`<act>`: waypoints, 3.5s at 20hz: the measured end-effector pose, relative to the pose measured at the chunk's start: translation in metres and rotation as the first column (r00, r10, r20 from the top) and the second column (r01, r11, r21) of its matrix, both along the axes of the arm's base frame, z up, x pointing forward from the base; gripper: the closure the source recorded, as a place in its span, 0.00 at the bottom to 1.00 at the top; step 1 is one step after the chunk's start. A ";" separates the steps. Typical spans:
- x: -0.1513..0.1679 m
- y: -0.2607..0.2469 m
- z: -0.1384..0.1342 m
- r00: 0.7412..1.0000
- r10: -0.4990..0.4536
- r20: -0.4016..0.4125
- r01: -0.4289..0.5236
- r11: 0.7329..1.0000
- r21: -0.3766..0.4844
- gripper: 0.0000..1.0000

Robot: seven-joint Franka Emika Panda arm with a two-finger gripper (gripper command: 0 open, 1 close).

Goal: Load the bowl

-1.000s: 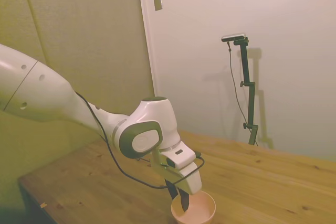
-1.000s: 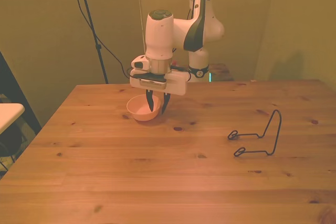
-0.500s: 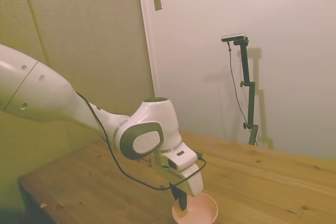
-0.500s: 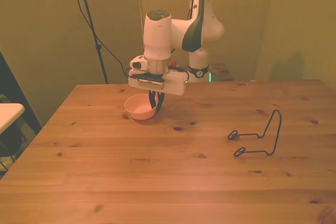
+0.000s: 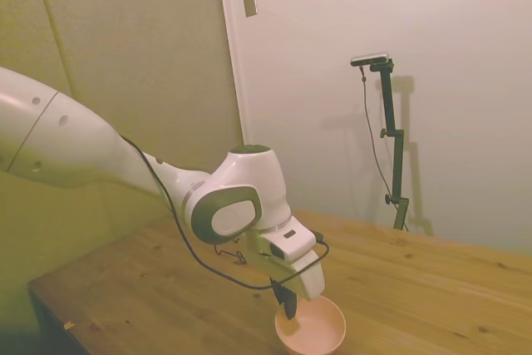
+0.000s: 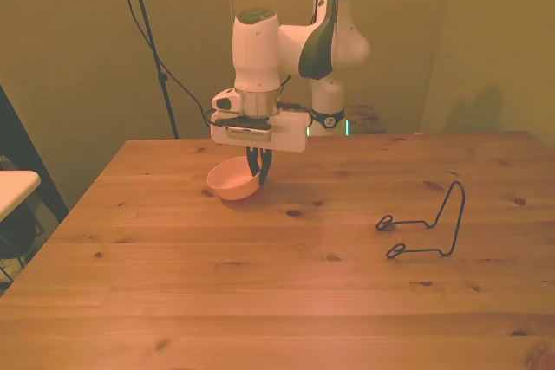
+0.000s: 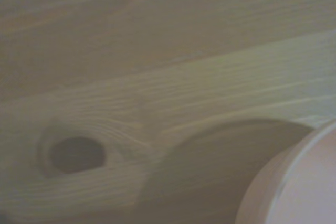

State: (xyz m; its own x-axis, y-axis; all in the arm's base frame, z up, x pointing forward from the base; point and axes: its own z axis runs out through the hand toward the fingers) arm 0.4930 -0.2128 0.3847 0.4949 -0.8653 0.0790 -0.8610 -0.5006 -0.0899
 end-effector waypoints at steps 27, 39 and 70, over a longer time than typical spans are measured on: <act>0.119 0.155 0.089 0.816 0.347 0.462 -0.535 0.757 0.376 1.00; 0.118 0.184 0.058 0.771 0.354 0.529 -0.607 0.662 0.441 1.00; 0.094 0.185 -0.005 0.712 0.272 0.647 -0.659 0.575 0.485 1.00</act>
